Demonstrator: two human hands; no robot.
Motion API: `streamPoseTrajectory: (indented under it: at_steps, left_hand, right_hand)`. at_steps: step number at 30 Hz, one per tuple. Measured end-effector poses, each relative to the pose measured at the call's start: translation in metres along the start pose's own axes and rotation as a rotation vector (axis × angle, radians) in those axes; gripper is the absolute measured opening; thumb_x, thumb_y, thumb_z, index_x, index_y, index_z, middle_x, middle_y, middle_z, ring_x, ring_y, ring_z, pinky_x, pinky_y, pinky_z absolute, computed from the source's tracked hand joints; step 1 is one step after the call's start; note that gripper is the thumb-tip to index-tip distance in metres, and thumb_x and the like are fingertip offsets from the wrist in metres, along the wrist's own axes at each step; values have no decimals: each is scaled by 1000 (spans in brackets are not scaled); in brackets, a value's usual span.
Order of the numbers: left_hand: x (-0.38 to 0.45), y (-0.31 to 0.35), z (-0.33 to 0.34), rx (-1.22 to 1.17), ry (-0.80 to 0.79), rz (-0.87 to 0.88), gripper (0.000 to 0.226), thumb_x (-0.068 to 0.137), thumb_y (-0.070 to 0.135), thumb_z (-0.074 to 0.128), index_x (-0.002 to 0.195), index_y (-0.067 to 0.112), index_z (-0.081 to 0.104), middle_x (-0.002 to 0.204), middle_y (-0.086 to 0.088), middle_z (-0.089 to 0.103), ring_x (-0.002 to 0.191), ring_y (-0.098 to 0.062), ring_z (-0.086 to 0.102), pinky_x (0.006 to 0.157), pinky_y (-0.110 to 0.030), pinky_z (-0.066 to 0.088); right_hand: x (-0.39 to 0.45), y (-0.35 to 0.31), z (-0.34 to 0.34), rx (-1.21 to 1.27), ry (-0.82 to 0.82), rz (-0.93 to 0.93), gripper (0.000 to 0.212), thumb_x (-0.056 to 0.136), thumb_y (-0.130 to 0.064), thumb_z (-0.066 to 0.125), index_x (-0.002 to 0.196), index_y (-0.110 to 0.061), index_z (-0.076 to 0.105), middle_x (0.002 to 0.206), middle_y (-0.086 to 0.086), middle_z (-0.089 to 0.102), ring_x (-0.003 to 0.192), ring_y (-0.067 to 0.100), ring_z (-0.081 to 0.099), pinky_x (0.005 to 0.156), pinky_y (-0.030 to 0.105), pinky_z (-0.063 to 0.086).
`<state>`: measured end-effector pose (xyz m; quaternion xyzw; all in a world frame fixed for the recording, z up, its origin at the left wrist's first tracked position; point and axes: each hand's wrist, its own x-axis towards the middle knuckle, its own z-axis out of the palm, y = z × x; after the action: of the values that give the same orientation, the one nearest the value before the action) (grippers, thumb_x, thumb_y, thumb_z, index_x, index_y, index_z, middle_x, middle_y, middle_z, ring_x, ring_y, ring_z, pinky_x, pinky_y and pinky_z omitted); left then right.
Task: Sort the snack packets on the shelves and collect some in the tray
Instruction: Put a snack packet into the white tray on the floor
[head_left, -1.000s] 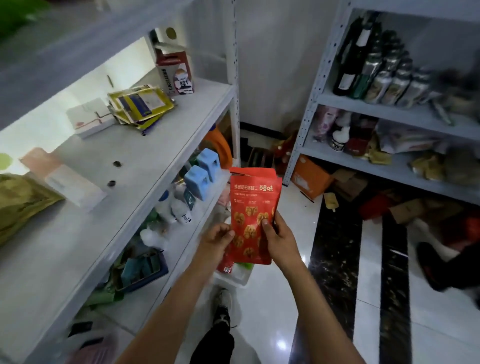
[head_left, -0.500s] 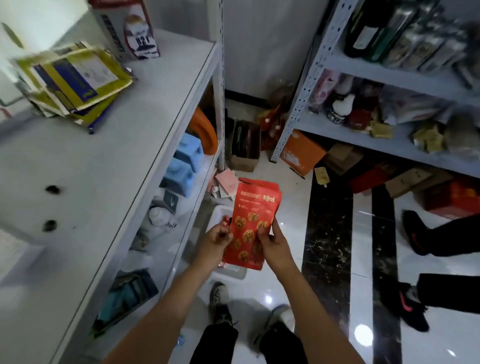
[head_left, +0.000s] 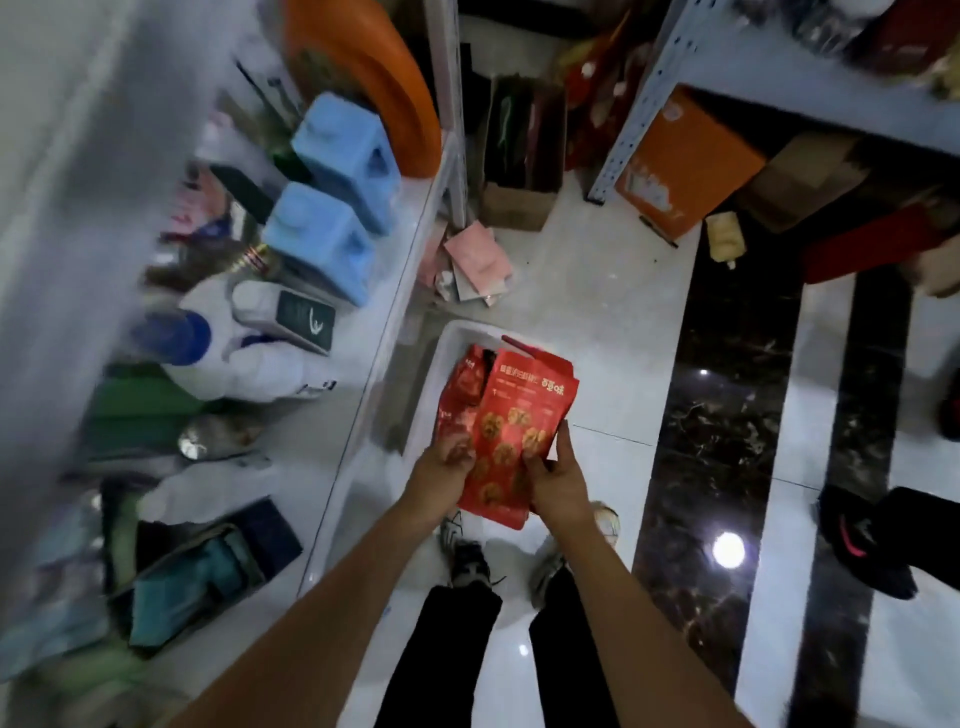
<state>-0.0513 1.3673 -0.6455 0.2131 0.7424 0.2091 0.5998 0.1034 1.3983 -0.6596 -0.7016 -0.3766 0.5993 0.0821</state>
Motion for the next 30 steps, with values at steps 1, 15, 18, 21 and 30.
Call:
streamPoseTrajectory:
  at_steps: [1, 15, 18, 21, 30]
  left_hand:
    - [13, -11, 6, -28, -2, -39, 24, 99, 19, 52, 122, 23, 59, 123, -5, 61, 109, -23, 61, 95, -38, 51]
    - [132, -99, 53, -133, -156, -226, 35, 93, -4, 55, 88, 30, 59, 86, 7, 65, 85, -21, 65, 81, -34, 53]
    - [160, -109, 53, -120, -201, -185, 33, 95, -5, 50, 95, 27, 59, 86, 6, 68, 79, -14, 69, 69, -26, 57]
    - [184, -111, 53, 10, -164, -114, 25, 97, -2, 47, 88, 19, 57, 83, 0, 65, 69, -12, 68, 57, -20, 55]
    - [185, -107, 37, 494, 2, -147, 38, 96, 22, 51, 133, 14, 46, 123, -17, 60, 104, -34, 58, 82, -34, 45]
  right_hand:
    - [14, 14, 5, -21, 1, 31, 71, 99, -36, 53, 153, -45, 7, 118, 17, 66, 99, 32, 67, 88, 52, 56]
    - [151, 120, 42, -239, -83, 76, 62, 101, -37, 43, 154, -42, 11, 113, 15, 67, 99, 35, 66, 89, 49, 53]
    - [178, 127, 51, -244, -80, 48, 62, 101, -33, 43, 155, -40, 12, 118, 13, 65, 103, 34, 64, 91, 48, 53]
    - [201, 135, 58, -226, -76, 75, 62, 100, -35, 44, 154, -40, 14, 120, 13, 65, 103, 35, 65, 90, 51, 54]
    - [201, 127, 7, -529, -148, 158, 60, 103, -31, 42, 156, -20, 17, 150, 10, 45, 133, 30, 46, 103, 35, 38]
